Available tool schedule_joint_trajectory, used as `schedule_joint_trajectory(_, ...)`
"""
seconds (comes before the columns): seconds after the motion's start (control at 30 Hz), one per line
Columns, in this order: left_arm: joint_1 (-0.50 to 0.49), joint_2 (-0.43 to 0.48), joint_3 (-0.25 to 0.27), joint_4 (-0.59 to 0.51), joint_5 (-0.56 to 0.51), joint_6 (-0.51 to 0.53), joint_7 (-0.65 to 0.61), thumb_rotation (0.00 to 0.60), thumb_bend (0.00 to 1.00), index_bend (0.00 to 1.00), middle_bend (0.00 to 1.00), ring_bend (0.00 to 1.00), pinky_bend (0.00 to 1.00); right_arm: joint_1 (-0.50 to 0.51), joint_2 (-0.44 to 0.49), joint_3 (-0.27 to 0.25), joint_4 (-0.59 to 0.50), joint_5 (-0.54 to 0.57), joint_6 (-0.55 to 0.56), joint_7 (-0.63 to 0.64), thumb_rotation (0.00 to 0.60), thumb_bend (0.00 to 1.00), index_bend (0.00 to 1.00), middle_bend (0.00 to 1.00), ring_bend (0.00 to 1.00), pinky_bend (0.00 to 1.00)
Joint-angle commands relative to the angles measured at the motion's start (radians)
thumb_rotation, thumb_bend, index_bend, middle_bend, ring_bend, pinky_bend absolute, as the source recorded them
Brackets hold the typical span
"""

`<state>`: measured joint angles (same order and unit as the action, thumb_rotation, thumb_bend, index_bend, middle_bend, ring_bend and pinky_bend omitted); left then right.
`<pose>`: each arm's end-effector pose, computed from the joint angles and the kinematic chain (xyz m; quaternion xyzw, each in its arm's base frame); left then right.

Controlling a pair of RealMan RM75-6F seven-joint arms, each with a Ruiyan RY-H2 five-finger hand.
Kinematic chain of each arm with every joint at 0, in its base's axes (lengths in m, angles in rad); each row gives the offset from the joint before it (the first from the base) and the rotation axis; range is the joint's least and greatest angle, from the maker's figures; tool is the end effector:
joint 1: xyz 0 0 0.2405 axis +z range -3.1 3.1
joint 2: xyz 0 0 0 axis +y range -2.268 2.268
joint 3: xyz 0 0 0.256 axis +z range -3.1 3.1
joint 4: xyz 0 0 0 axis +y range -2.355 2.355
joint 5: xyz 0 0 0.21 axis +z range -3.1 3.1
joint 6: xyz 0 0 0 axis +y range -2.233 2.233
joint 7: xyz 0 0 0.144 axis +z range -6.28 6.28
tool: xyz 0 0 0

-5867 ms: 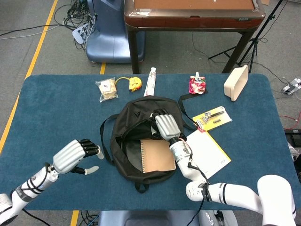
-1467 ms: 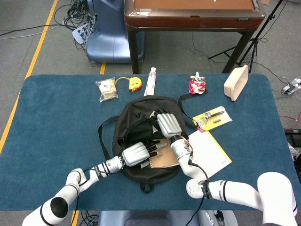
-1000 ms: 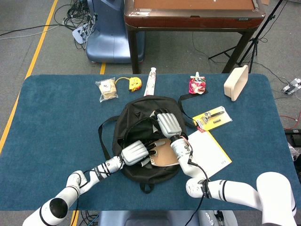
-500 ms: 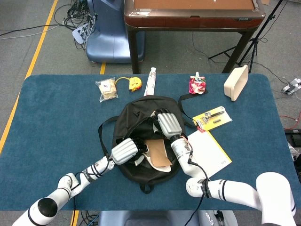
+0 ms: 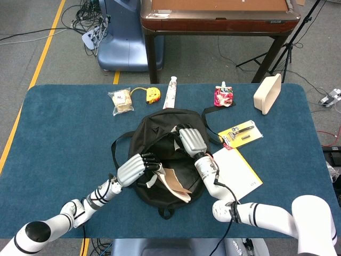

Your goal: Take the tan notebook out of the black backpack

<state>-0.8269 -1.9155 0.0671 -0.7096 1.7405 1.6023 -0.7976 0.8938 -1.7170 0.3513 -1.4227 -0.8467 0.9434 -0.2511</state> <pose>-0.1188 0.3231 -0.0453 -0.6801 -0.3104 -0.6586 0.0853 -0.0727 -0.3751 -0.0445 0.6459 -0.5074 0.4478 0.3534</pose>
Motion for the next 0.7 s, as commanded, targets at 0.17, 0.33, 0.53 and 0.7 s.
schedule_joint_trajectory(0.17,0.015,0.167,-0.048,-0.261,-0.017,0.023,0.016,0.6,0.57,0.67,0.71,0.54,0.35,-0.012,0.064,-0.018,-0.036,-0.044,-0.08,0.067,0.6,0.73,0.62,0.29,0.16,0.14)
schedule_joint_trajectory(0.33,0.032,0.283,-0.073,-0.424,-0.037,0.01,0.042,0.6,0.57,0.67,0.72,0.54,0.35,-0.008,0.133,-0.049,-0.079,-0.069,-0.153,0.073,0.6,0.41,0.36,0.2,0.08,0.11)
schedule_joint_trajectory(0.53,0.063,0.395,-0.086,-0.547,-0.044,0.005,0.087,0.6,0.57,0.67,0.72,0.54,0.35,0.005,0.226,-0.088,-0.152,-0.07,-0.234,0.063,0.6,0.05,0.02,0.08,0.0,0.06)
schedule_joint_trajectory(0.7,0.082,0.454,-0.104,-0.597,-0.058,-0.007,0.12,0.6,0.57,0.67,0.72,0.54,0.35,-0.009,0.297,-0.102,-0.231,-0.11,-0.255,0.099,0.6,0.02,0.0,0.06,0.0,0.06)
